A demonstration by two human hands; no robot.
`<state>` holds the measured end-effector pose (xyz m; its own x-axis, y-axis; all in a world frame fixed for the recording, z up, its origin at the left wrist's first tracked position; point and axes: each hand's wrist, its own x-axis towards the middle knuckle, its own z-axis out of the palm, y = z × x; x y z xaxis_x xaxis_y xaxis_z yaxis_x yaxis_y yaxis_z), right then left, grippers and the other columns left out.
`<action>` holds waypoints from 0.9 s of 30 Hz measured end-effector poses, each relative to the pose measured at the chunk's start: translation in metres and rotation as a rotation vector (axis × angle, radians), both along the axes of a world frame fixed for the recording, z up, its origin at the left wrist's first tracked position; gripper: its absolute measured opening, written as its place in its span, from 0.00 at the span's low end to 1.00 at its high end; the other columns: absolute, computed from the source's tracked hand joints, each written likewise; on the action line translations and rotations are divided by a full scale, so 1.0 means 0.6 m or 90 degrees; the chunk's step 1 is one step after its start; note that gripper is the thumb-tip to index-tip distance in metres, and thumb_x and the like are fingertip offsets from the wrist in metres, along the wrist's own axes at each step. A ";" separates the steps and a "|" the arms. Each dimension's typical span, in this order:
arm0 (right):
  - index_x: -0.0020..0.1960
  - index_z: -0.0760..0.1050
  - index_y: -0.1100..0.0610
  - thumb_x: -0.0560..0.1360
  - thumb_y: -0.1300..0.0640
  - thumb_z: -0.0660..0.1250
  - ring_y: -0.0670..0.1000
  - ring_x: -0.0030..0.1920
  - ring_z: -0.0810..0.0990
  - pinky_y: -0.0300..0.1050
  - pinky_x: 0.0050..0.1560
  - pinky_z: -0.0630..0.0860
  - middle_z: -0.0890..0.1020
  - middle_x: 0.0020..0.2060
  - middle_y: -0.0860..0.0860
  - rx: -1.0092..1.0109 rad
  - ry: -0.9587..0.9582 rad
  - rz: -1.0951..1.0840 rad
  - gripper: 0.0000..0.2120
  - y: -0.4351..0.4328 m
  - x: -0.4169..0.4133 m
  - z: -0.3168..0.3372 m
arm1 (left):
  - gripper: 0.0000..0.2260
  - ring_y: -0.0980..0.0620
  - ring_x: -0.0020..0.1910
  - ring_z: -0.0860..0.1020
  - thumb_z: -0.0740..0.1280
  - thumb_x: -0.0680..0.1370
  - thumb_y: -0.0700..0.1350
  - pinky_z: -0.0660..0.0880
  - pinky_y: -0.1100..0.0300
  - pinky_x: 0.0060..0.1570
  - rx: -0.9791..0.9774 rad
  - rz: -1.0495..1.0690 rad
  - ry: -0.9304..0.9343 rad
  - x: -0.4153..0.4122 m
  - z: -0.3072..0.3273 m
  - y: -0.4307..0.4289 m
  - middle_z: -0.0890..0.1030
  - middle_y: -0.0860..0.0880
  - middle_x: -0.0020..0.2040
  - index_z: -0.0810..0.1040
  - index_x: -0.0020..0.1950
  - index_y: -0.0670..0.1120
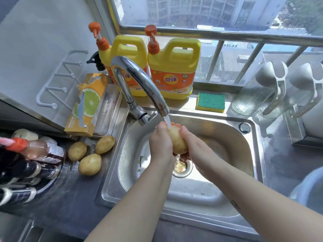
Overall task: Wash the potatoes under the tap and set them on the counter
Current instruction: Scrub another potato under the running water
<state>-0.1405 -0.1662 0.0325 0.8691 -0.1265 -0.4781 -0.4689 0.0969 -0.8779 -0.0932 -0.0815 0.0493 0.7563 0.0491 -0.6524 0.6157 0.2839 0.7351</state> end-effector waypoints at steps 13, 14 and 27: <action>0.57 0.73 0.55 0.82 0.35 0.51 0.50 0.24 0.62 0.44 0.35 0.56 0.71 0.28 0.55 0.411 0.266 -0.074 0.25 -0.002 0.003 0.013 | 0.12 0.58 0.41 0.78 0.62 0.83 0.52 0.74 0.66 0.35 0.081 -0.340 -0.272 -0.033 -0.009 0.050 0.77 0.50 0.57 0.68 0.67 0.58; 0.60 0.73 0.55 0.83 0.36 0.51 0.50 0.24 0.63 0.44 0.34 0.56 0.72 0.29 0.55 0.404 0.261 -0.075 0.25 0.001 0.004 0.013 | 0.12 0.56 0.39 0.77 0.62 0.80 0.55 0.73 0.65 0.31 0.099 -0.319 -0.259 -0.028 -0.007 0.048 0.78 0.48 0.56 0.71 0.63 0.58; 0.48 0.76 0.53 0.81 0.34 0.51 0.47 0.27 0.59 0.41 0.32 0.57 0.72 0.29 0.52 0.485 0.311 -0.109 0.26 -0.006 0.013 0.020 | 0.17 0.54 0.45 0.79 0.66 0.76 0.52 0.73 0.66 0.32 -0.123 -0.290 -0.111 -0.013 -0.016 0.050 0.81 0.46 0.58 0.74 0.65 0.57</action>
<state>-0.1326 -0.1701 0.0445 0.5471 0.2647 -0.7941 -0.6966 0.6700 -0.2566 -0.1008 -0.0515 0.0395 0.7710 -0.4192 -0.4795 0.5816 0.1566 0.7983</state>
